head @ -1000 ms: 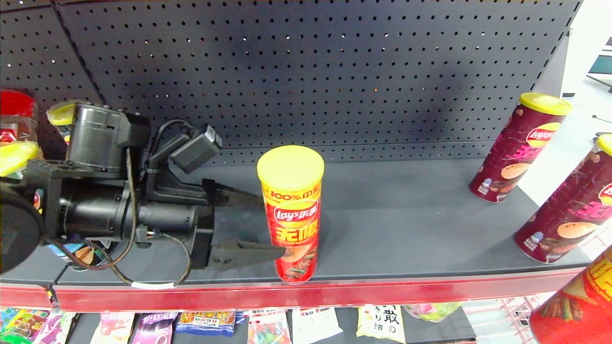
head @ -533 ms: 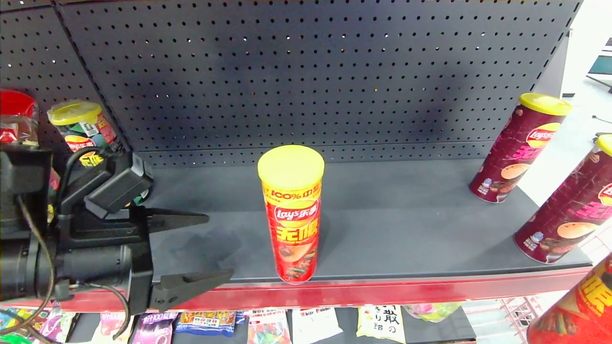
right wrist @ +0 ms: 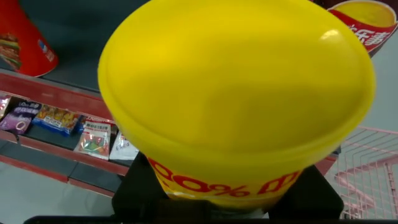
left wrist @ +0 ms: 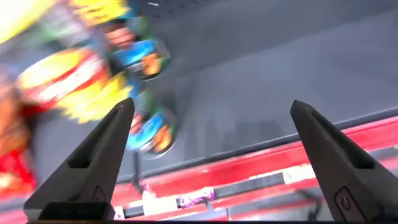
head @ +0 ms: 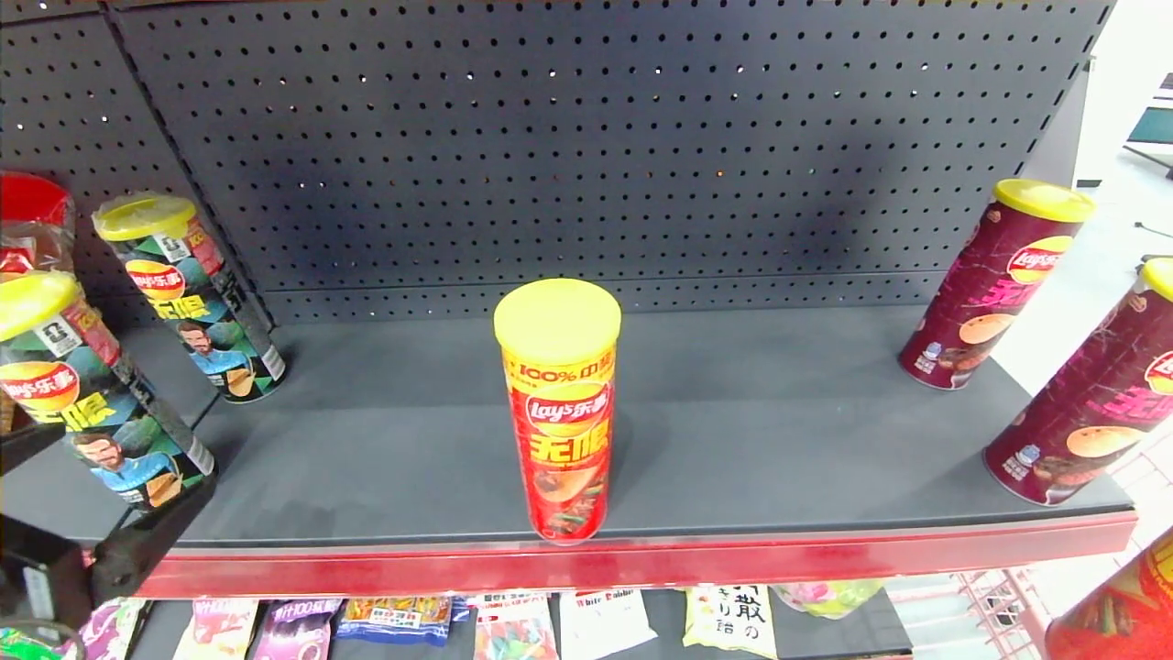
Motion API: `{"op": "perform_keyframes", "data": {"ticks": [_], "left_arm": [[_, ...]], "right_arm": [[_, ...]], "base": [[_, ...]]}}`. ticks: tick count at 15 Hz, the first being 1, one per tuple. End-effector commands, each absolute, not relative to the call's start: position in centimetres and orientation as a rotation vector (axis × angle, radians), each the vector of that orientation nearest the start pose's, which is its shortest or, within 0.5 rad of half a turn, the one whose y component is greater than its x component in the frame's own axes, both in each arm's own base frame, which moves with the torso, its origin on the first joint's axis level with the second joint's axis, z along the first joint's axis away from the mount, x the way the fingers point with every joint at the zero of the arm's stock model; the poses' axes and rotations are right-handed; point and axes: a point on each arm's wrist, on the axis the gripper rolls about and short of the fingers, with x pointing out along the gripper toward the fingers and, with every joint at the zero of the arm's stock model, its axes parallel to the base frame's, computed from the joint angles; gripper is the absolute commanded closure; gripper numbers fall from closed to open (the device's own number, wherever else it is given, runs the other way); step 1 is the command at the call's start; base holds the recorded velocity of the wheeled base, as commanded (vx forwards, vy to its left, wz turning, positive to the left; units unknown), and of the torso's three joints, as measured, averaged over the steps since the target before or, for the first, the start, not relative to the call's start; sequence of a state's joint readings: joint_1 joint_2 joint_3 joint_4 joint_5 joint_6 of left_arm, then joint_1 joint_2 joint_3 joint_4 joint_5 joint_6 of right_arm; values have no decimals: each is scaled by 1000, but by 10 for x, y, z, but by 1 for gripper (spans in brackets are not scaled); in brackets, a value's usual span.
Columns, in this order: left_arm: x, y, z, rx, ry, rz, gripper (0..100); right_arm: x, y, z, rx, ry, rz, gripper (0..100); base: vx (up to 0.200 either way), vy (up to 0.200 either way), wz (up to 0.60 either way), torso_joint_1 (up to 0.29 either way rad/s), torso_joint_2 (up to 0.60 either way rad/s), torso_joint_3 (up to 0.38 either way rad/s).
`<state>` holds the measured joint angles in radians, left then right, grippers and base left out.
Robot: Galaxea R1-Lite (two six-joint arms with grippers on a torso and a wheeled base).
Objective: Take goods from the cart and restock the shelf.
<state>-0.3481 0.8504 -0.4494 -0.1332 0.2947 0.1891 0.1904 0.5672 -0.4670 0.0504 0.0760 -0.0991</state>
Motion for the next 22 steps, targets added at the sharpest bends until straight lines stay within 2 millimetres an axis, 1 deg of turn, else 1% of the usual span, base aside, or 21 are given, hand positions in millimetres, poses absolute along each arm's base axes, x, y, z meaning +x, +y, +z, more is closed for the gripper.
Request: {"op": "perform_keyframes", "data": {"ticks": [1,2,4,11,17,20,22], "left_arm": [[62,-15,198,236,162,-50,0],[59,-14,197,234,158,-51,0],[53,-12,188,259,161,-52,0],[54,-12,188,276,165,-54,0],[54,-12,188,277,167,-55,0],[54,-12,187,339,166,-62,0],[54,-12,186,342,169,-64,0]], "right_arm": [[28,7,205,-107,127,284,100],[27,7,205,-107,126,289,100],[28,9,205,-110,130,323,100],[29,9,202,-111,142,322,100],[32,9,201,-112,159,321,100],[33,10,201,-112,161,324,100],[35,10,204,-114,162,324,100]], "base": [[0,0,0,0,0,0],[0,0,0,0,0,0],[0,0,0,0,0,0],[0,0,0,0,0,0],[0,200,0,5,2,4],[0,0,0,0,0,0],[0,0,0,0,0,0]]}}
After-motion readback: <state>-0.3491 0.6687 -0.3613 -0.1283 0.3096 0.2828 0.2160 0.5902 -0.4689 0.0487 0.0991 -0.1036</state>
